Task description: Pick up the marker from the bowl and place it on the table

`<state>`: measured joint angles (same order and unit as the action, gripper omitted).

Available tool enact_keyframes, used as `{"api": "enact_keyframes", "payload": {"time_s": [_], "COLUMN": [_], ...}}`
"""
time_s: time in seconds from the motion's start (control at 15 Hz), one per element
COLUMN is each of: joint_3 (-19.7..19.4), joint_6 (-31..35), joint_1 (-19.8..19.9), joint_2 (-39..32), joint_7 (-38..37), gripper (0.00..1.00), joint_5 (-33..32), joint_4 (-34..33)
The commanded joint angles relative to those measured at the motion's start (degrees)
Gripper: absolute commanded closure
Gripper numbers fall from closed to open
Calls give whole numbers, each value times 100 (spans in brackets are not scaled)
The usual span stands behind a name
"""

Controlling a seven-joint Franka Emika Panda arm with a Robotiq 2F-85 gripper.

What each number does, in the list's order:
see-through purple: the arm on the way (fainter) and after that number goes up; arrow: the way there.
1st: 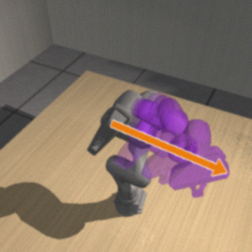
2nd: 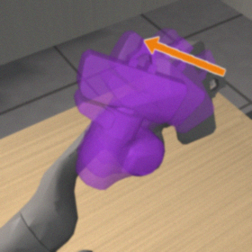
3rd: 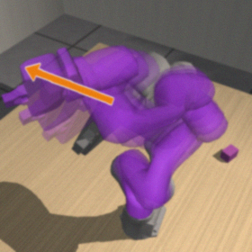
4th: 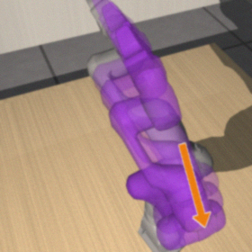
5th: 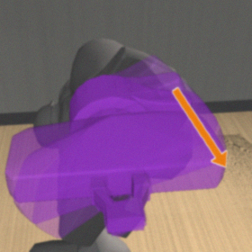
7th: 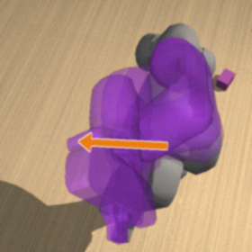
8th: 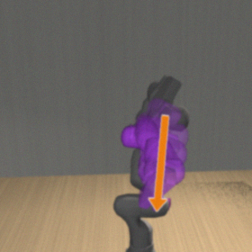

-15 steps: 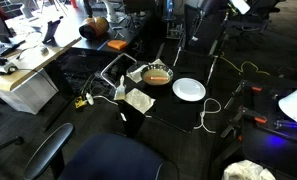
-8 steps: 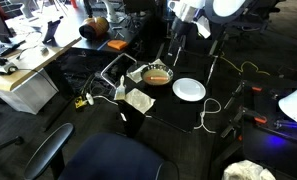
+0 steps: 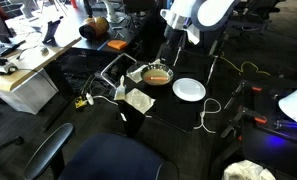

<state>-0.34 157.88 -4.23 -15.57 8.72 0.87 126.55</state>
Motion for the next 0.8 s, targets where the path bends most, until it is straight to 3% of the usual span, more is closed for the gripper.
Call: {"api": "enact_keyframes", "payload": {"time_s": [0.0,0.73], "joint_3": [145,75], "joint_6": [-76,-670], "joint_1": [160,310], "joint_2": [-116,-1604], "joint_7": [-10,-136], "gripper": [0,0], "joint_5": [-52,-84], "joint_4": [-146,-1588]}}
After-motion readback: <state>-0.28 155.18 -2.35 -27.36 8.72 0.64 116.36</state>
